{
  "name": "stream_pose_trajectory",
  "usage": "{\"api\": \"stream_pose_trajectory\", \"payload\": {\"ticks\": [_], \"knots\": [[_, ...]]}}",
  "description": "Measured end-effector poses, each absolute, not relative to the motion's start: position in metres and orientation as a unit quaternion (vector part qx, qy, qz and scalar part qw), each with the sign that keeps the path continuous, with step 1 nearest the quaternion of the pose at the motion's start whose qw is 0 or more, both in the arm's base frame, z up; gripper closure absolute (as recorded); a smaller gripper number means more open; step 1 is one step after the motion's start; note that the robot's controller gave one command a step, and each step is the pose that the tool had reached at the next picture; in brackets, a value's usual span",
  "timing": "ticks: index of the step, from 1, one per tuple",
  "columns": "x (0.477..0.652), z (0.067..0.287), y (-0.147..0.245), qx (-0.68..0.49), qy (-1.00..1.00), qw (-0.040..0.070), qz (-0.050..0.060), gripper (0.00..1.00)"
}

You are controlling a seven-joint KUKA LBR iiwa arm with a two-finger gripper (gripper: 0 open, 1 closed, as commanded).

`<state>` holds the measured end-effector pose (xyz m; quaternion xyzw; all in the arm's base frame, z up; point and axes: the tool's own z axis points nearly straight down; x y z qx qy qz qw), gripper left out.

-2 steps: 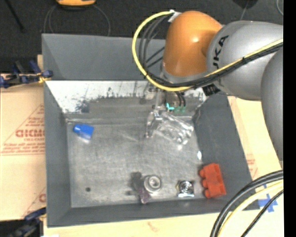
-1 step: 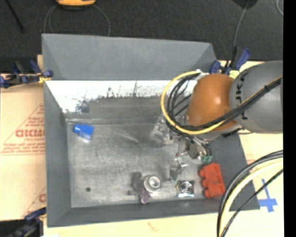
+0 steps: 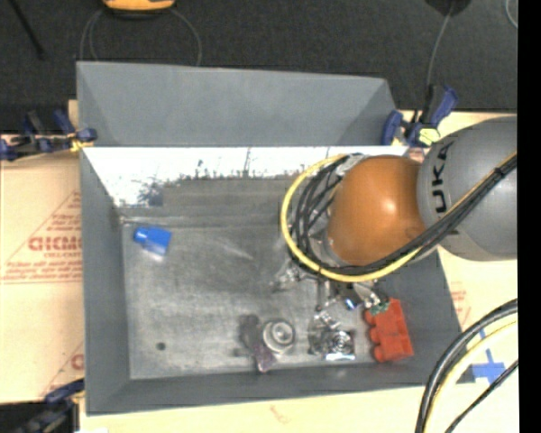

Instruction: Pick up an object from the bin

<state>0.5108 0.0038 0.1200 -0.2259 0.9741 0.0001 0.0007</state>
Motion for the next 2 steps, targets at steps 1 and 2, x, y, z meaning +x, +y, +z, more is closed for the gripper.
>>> {"api": "stream_pose_trajectory", "payload": {"ticks": [1,2], "knots": [[0.4825,0.0757,0.0273,-0.35,0.937,0.013,-0.003,0.0],[0.4815,0.076,0.0286,-0.35,0.937,0.011,-0.002,1.0]]}}
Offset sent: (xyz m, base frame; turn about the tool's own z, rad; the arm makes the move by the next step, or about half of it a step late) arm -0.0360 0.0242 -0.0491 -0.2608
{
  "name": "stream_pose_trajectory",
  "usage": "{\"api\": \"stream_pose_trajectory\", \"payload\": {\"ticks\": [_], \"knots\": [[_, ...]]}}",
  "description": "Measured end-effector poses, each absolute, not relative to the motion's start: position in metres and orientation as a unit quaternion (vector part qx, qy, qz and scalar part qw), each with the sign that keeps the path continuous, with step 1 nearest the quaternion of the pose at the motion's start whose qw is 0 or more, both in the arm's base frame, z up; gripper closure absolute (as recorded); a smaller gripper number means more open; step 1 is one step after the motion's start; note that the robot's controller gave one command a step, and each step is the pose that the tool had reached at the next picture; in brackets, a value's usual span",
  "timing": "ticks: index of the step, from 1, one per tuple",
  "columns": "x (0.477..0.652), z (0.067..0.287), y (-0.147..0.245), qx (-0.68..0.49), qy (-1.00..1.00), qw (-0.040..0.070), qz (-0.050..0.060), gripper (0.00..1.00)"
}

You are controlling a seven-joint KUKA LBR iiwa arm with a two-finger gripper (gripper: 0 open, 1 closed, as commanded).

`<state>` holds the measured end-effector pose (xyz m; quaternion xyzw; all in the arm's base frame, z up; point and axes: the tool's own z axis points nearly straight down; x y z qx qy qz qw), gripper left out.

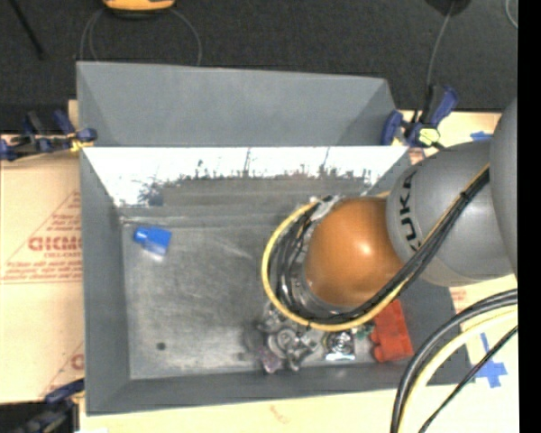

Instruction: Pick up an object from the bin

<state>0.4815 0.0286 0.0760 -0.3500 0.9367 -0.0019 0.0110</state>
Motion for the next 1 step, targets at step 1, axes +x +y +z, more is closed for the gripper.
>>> {"api": "stream_pose_trajectory", "payload": {"ticks": [1], "knots": [[0.5275,0.2168,-0.0386,-0.404,0.915,0.006,-0.004,1.0]]}}
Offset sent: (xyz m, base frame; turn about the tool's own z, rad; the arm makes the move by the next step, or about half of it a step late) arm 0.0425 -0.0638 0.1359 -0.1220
